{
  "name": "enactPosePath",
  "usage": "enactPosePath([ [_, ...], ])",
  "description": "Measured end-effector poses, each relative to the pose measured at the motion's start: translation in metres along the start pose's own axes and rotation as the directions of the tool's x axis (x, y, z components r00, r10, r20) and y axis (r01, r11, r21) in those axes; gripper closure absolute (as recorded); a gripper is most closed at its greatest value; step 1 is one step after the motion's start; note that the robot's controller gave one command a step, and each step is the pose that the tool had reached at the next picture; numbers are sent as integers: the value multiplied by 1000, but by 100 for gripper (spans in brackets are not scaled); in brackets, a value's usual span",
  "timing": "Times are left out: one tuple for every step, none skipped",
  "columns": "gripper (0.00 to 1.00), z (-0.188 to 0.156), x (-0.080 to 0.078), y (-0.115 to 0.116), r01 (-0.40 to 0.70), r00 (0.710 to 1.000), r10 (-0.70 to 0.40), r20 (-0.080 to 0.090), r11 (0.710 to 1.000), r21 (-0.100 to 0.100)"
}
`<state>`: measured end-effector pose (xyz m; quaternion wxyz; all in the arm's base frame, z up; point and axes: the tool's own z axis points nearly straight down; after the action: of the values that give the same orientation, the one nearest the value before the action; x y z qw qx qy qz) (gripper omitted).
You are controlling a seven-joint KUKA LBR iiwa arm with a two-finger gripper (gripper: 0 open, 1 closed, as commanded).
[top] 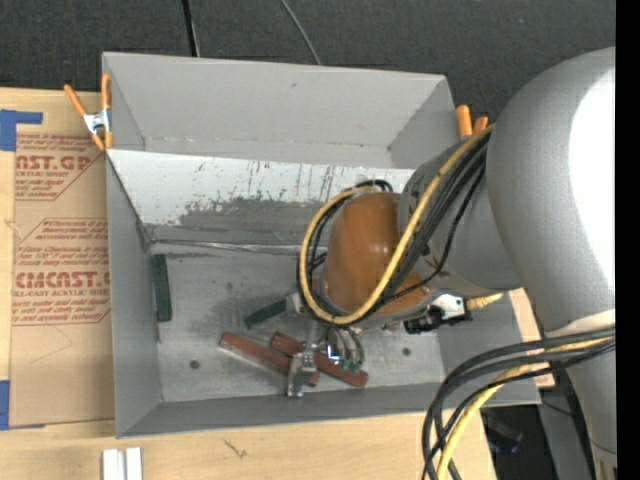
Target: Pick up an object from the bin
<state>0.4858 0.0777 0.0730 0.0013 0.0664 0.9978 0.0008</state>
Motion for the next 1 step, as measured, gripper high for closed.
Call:
enactPosePath([
  [100, -6, -6, 2, 43, 999, -43, 24, 999, -4],
])
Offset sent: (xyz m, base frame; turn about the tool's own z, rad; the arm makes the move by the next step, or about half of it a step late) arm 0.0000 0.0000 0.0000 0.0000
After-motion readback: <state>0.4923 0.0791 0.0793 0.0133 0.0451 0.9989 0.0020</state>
